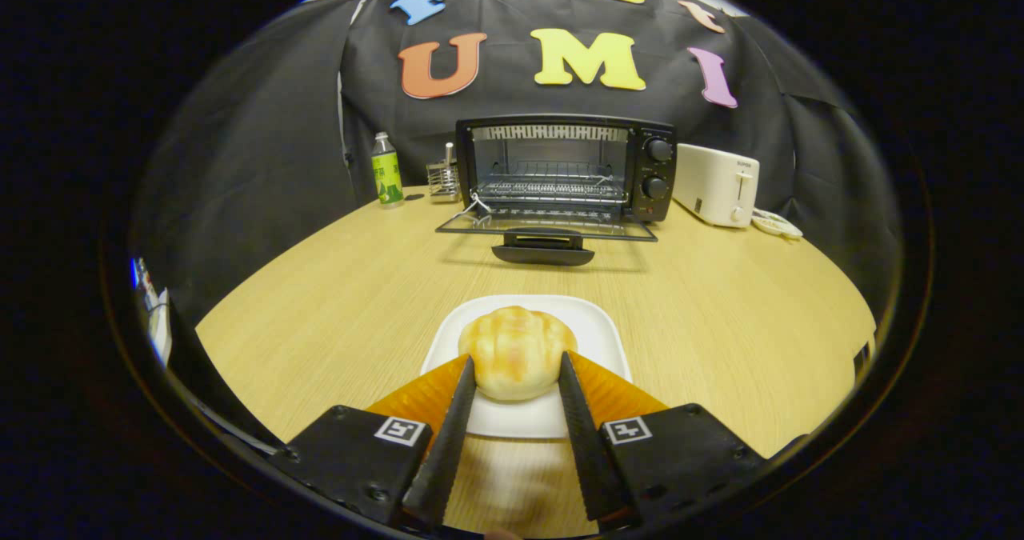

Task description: Open the toaster oven, put the food inside, and close the toaster oven door.

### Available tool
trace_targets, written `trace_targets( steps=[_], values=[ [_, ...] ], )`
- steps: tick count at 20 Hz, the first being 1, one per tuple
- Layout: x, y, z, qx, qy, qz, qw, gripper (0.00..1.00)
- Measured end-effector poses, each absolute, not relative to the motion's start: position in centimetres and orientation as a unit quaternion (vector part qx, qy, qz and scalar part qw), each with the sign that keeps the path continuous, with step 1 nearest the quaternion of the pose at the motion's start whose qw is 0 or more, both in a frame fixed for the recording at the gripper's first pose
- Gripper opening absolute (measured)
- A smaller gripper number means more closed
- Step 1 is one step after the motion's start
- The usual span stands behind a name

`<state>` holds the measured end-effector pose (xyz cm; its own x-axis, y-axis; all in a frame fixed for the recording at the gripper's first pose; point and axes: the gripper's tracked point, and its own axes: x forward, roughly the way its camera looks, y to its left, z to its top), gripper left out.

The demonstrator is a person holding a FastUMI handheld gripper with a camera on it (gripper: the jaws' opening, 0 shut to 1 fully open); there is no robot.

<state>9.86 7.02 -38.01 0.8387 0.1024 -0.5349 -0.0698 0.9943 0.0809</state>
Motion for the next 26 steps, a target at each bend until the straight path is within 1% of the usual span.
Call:
trace_targets(
  steps=[1, 2, 6, 8, 14, 18, 23, 26],
  values=[
    [9.9, 7.0, -37.9, 0.036, 0.279, 0.046, 0.958, 0.63],
    [9.8, 7.0, -37.8, 0.044, 0.277, 0.046, 0.959, 0.55],
    [9.8, 6.6, -35.4, 0.101, 0.25, 0.041, 0.962, 0.44],
    [10.5, 6.3, -33.4, 0.128, 0.226, 0.034, 0.965, 0.41],
    [14.8, 6.7, -27.1, 0.203, 0.16, 0.022, 0.966, 0.4],
    [19.1, 8.1, -24.1, 0.247, 0.126, 0.013, 0.961, 0.4],
    [26.3, 9.1, -23.0, 0.261, 0.113, -0.012, 0.959, 0.4],
    [30.2, 9.1, -24.6, 0.279, 0.125, -0.034, 0.951, 0.4]
  ],
)
